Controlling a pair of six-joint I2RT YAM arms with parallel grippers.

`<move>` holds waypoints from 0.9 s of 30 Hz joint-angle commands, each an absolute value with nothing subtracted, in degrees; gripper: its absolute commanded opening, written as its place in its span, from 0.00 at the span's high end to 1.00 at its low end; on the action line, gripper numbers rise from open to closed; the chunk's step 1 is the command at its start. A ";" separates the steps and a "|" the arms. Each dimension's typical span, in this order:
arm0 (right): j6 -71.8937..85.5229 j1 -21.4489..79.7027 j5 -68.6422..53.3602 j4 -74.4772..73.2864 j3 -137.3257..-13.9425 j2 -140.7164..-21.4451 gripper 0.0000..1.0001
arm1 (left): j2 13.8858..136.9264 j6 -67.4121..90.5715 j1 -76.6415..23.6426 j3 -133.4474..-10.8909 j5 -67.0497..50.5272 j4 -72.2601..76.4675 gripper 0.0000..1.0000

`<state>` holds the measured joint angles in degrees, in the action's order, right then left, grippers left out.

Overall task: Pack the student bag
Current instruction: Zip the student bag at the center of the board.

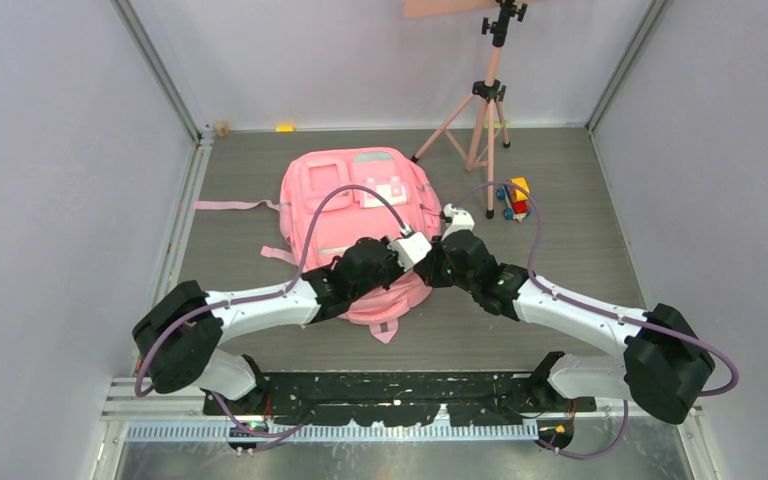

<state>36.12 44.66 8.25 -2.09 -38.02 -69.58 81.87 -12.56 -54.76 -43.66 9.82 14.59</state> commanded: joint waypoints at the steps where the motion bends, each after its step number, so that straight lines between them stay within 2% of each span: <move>1: 34.09 44.01 15.02 -5.83 -40.00 -67.76 1.00 | 78.83 -12.66 -54.58 -41.44 12.91 14.82 1.00; 9: 30.95 42.69 18.66 -10.31 -43.22 -69.07 1.00 | 72.17 -9.09 -54.58 -36.67 16.38 10.62 1.00; 27: 24.41 36.14 10.72 -8.75 -53.85 -80.79 1.00 | 63.18 -3.69 -54.58 -28.79 19.46 6.74 1.00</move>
<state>28.14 41.19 1.10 -9.37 -49.74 -78.32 65.84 -6.04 -55.07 -31.24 13.15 14.61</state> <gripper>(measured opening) 0.047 0.037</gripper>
